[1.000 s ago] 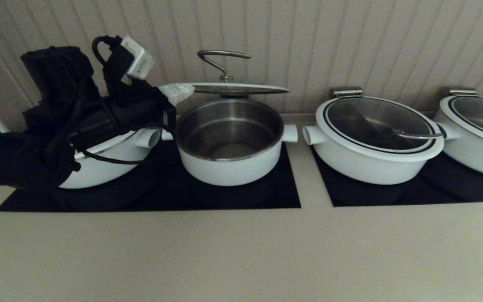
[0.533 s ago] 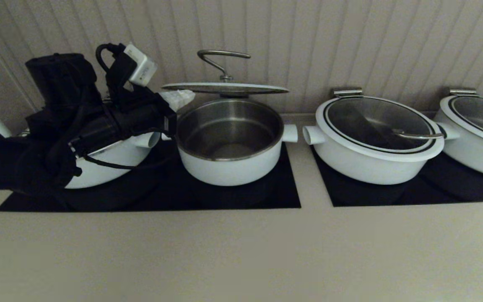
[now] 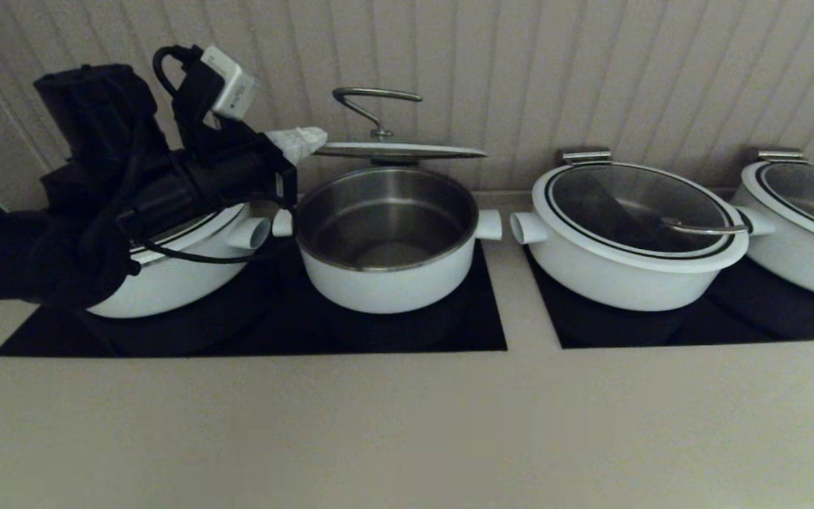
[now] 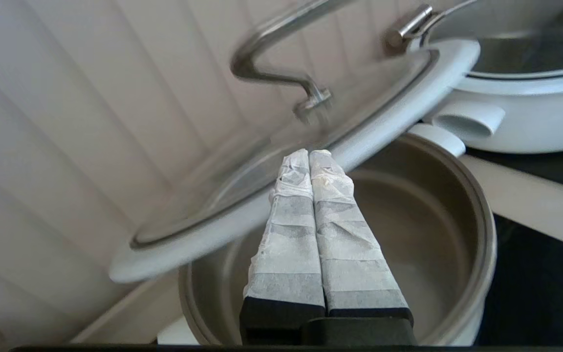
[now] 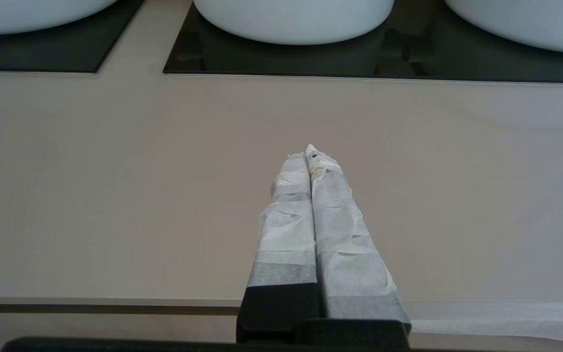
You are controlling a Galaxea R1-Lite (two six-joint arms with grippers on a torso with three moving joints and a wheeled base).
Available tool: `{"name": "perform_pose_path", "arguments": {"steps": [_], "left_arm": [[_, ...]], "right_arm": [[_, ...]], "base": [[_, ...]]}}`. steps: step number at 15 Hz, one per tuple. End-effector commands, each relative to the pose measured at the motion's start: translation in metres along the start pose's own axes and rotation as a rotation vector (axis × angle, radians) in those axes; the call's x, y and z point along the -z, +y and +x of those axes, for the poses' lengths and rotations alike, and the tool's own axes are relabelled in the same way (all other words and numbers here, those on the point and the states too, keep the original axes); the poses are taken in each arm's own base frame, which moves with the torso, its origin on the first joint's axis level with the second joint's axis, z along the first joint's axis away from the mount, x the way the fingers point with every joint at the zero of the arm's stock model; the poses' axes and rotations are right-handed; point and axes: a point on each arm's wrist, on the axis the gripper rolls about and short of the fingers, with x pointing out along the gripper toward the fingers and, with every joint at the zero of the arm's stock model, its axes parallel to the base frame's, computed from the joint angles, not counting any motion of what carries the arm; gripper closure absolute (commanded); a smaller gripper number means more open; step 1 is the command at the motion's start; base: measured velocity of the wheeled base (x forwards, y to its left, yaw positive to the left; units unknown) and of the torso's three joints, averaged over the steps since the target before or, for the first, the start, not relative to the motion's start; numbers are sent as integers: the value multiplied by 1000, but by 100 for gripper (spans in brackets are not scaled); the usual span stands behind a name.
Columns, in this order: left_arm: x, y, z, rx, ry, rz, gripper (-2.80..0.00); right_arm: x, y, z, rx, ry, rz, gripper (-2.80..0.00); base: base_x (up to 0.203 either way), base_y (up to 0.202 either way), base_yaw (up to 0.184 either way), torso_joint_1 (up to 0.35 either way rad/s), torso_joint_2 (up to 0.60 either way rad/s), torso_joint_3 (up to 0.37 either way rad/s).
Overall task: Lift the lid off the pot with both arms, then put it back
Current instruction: Close the pot lid
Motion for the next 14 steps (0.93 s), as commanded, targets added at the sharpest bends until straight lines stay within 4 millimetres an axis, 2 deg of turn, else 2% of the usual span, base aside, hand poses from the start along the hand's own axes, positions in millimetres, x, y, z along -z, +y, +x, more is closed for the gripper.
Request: {"name": "perform_pose_path", "arguments": {"steps": [1,14], "left_arm": [[-2,3,6,-4,-17,9,0],[22,8,35,-1,-1,10,0]], "right_arm": [[0,0,0,0,-1,-1,0],[0,0,0,0,-1,-1,0]], "base": [[0,0,0,0,0,0],[0,0,0,0,0,0]]}}
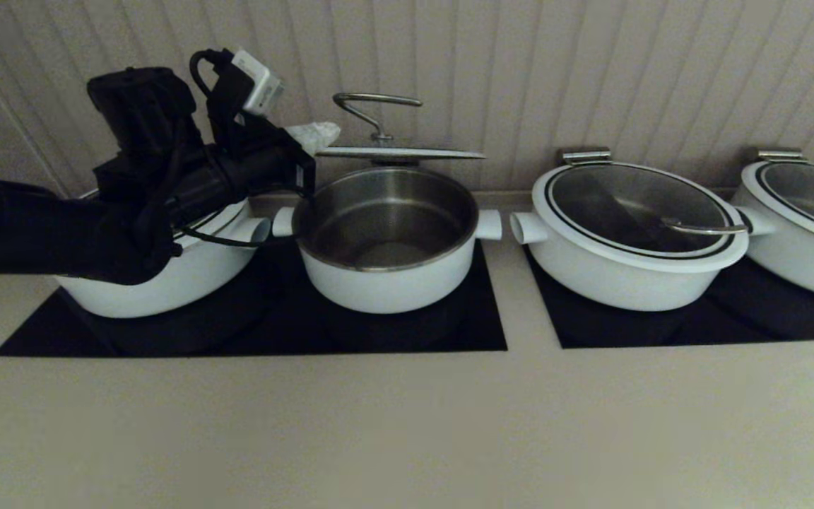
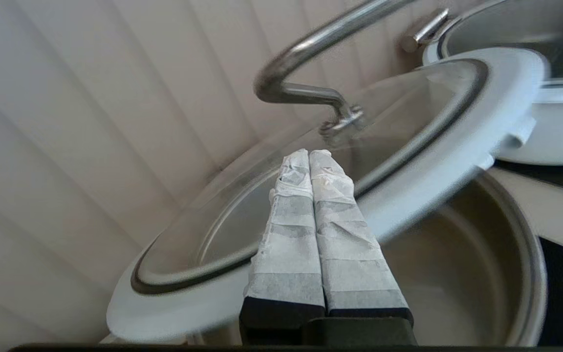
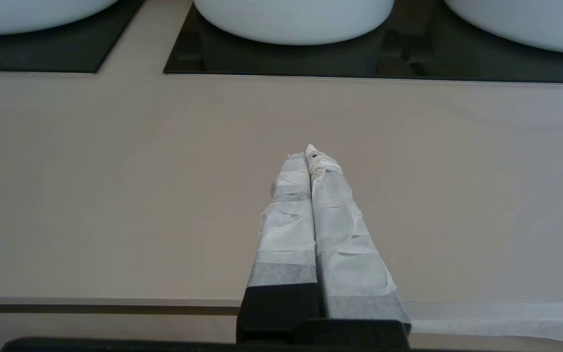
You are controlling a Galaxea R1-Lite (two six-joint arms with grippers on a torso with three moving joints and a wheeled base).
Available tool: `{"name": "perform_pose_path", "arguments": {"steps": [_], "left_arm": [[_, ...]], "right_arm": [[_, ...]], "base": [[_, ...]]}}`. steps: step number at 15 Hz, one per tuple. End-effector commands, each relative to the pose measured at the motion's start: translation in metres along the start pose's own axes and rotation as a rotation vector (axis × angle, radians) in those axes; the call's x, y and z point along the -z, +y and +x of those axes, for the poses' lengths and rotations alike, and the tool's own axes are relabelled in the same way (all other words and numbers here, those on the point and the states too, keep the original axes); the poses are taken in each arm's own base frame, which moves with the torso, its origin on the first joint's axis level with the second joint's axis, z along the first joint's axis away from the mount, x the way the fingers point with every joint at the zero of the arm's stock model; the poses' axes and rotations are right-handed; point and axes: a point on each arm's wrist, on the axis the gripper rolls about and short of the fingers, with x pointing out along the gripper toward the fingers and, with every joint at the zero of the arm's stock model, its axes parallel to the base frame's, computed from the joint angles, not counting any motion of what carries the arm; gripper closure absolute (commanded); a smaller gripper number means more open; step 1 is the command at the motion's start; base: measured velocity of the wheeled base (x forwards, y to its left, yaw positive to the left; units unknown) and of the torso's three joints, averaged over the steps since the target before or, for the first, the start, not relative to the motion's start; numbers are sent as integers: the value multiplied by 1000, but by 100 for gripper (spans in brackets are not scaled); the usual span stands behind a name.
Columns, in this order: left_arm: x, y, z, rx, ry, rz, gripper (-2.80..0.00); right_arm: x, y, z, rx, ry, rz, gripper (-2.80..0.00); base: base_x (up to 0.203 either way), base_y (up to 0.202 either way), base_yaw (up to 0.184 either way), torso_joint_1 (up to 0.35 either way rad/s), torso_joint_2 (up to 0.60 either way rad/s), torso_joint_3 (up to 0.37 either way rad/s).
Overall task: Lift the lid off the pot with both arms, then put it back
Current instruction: Close the pot lid
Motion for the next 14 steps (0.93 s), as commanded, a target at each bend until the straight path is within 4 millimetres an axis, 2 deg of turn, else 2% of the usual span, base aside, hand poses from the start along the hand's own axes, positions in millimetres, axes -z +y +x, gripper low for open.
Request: {"name": "perform_pose_path", "arguments": {"steps": [1,14], "left_arm": [[6,-1,4,6,8,-2,0],[21,-10,-5,26,64,-13,0]], "right_arm": [[0,0,0,0,0,0,0],[0,0,0,0,1,0,0]], "base": [[0,0,0,0,0,0],[0,0,0,0,0,0]]}}
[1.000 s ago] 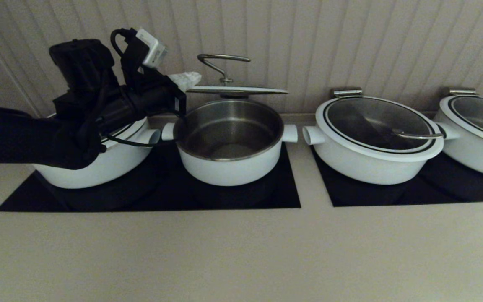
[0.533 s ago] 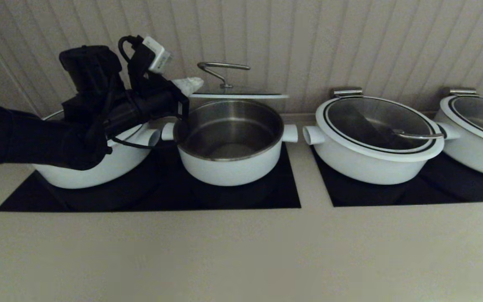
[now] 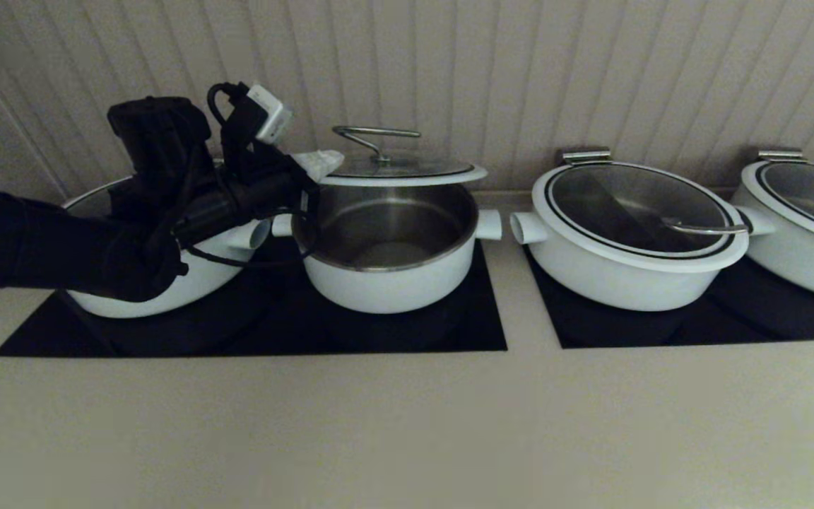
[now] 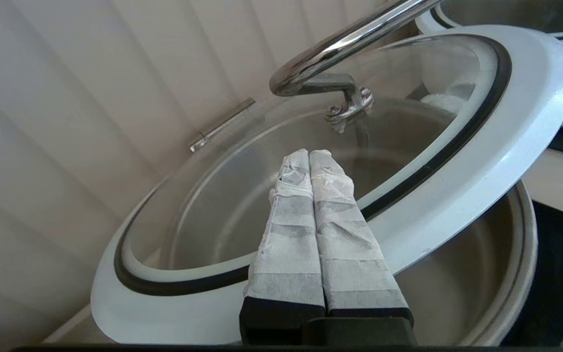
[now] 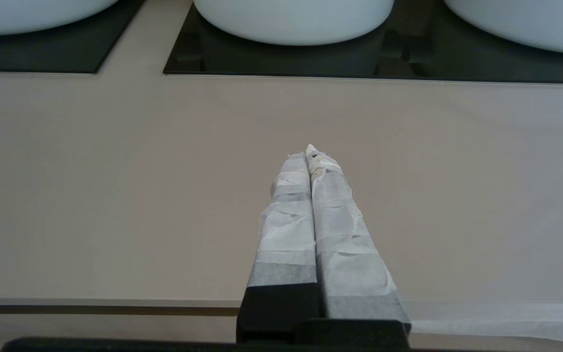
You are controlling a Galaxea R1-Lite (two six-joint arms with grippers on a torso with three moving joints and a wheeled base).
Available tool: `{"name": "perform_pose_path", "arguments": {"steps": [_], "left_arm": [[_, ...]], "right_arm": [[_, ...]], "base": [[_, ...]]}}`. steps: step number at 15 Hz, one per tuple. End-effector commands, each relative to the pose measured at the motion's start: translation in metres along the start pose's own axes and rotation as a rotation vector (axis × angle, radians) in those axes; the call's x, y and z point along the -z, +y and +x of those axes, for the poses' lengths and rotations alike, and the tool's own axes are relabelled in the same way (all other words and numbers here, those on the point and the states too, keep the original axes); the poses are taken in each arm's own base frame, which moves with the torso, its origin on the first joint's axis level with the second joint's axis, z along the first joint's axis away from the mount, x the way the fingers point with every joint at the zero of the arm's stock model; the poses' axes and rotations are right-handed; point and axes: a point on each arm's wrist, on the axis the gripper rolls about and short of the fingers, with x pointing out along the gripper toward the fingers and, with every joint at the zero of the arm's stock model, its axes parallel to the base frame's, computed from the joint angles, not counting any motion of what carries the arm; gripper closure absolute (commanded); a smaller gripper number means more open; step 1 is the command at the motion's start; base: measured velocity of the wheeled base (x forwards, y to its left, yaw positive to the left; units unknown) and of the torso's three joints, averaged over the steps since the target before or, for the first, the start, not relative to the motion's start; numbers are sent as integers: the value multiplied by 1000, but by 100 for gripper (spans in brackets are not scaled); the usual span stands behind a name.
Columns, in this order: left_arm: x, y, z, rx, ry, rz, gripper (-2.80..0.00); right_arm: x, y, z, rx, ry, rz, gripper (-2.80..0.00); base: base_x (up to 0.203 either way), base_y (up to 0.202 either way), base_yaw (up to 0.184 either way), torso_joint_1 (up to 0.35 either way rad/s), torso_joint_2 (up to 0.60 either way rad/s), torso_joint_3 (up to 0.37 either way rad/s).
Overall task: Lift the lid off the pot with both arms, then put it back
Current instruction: Close the pot lid
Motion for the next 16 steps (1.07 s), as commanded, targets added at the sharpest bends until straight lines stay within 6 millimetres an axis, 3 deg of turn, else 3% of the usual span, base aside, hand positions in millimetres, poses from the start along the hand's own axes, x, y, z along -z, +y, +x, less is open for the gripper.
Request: {"name": "perform_pose_path", "arguments": {"steps": [1,16], "left_arm": [[3,-2,-1,5,7,4,0],[37,-17,-7,10,24,0,0]], "right_arm": [[0,0,0,0,-1,-1,0],[0,0,0,0,-1,-1,0]], "base": [[0,0,0,0,0,0],[0,0,0,0,0,0]]}}
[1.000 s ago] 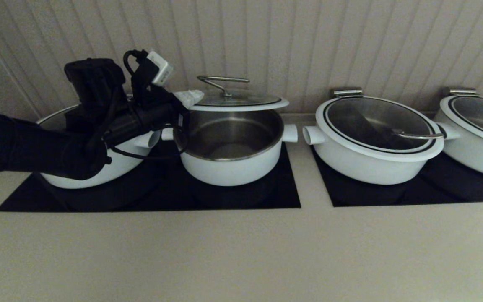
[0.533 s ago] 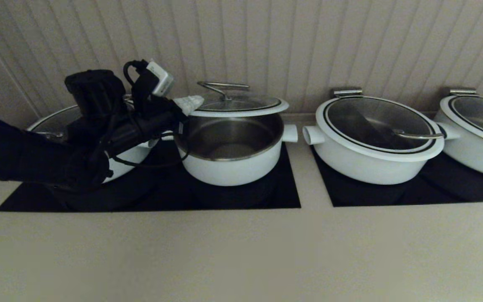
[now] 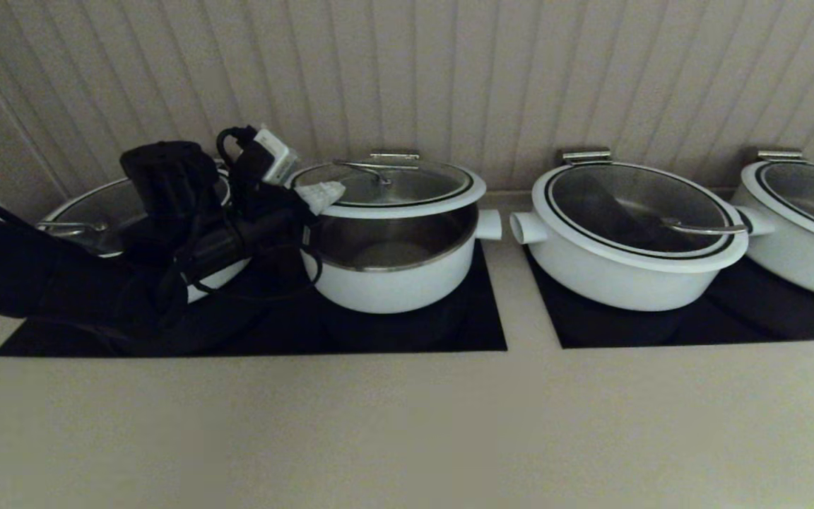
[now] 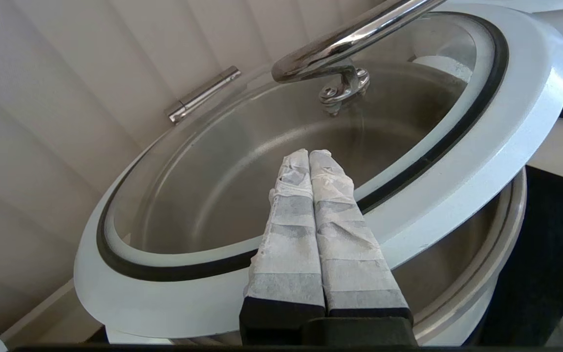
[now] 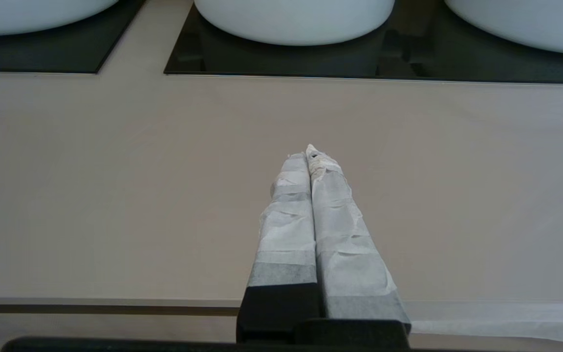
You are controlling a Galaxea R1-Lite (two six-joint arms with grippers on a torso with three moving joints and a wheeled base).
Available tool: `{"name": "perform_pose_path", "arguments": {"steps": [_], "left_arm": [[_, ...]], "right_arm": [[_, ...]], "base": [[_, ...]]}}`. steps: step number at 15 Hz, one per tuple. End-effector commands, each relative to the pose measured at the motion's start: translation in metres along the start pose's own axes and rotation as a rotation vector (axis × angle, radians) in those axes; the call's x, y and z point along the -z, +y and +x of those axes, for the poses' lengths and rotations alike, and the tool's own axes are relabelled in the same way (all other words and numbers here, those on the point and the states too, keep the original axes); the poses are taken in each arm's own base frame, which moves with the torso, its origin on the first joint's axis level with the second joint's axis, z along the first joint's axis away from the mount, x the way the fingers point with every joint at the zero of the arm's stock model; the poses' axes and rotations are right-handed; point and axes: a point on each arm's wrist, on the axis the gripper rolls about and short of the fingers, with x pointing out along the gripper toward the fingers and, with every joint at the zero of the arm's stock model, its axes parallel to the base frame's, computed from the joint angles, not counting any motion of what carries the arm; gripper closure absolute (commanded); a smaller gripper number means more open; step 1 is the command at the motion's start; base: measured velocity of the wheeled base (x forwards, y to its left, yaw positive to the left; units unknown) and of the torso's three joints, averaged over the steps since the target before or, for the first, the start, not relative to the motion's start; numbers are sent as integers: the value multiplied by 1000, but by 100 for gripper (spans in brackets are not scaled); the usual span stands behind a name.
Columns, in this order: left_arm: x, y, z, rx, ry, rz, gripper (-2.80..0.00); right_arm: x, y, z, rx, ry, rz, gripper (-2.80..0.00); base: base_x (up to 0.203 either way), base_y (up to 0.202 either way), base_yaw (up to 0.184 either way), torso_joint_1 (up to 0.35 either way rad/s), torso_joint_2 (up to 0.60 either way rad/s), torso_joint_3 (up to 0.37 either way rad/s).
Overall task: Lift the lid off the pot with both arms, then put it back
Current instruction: Close the pot lid
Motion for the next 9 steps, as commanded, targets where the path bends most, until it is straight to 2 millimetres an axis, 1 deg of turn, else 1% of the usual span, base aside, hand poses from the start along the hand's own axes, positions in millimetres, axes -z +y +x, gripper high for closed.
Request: {"name": "perform_pose_path", "arguments": {"steps": [1,4,9], "left_arm": [[6,-1,2,1,1,1,0],[14,-2,3,-7,-6,3,0],[22,-3,5,-9,0,3,0]], "right_arm": [[0,0,0,0,0,-1,0],[0,0,0,0,0,-1,0],[0,0,0,0,1,-1,0]], "base": [[0,0,0,0,0,0],[0,0,0,0,0,0],[0,0,0,0,0,0]]}}
